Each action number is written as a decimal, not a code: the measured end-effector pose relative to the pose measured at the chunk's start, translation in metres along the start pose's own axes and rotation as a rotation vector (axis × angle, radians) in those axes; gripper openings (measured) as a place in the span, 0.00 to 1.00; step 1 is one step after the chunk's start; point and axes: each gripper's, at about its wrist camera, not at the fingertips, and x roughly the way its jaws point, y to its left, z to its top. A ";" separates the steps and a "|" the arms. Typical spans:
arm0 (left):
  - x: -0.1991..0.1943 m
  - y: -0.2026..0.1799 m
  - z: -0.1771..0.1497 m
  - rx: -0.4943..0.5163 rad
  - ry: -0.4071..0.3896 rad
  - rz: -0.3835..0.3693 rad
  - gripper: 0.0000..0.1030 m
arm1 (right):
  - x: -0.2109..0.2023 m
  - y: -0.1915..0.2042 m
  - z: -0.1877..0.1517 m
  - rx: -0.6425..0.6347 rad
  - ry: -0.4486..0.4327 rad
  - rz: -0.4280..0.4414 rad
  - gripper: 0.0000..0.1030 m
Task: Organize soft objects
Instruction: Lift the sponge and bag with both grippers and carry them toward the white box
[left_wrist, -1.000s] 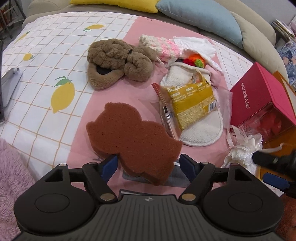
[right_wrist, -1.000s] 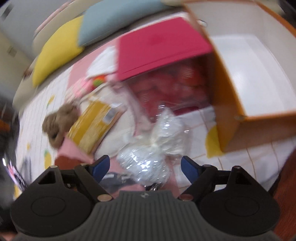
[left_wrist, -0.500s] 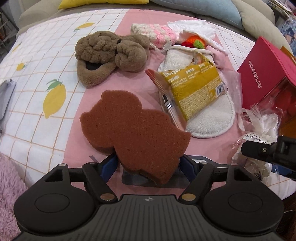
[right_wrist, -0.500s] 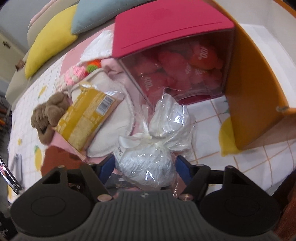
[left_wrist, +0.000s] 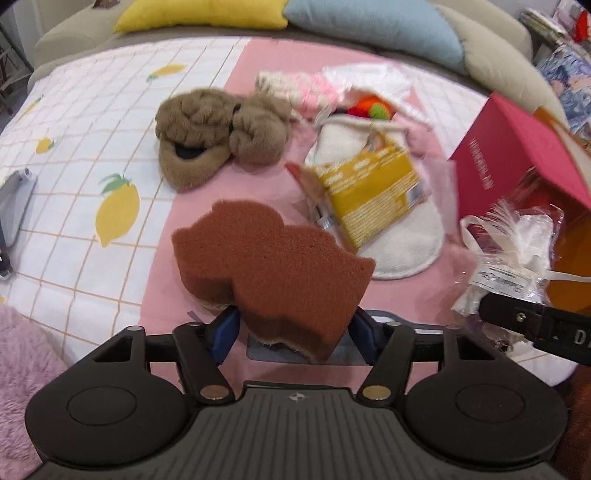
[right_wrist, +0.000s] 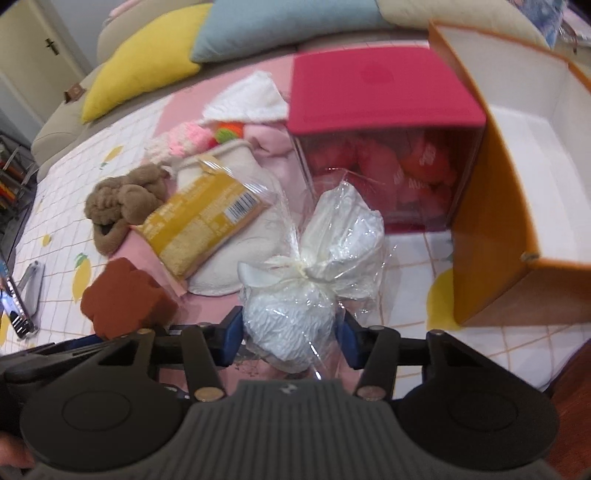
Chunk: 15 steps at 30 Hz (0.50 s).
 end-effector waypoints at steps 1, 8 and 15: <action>-0.006 -0.001 0.000 0.004 -0.009 -0.009 0.70 | -0.004 0.001 0.001 -0.007 -0.010 0.005 0.51; -0.043 -0.014 0.000 0.074 -0.088 -0.047 0.69 | -0.041 0.001 0.008 -0.047 -0.080 0.047 0.51; -0.077 -0.029 0.005 0.118 -0.171 -0.117 0.69 | -0.073 -0.009 0.018 -0.070 -0.153 0.085 0.51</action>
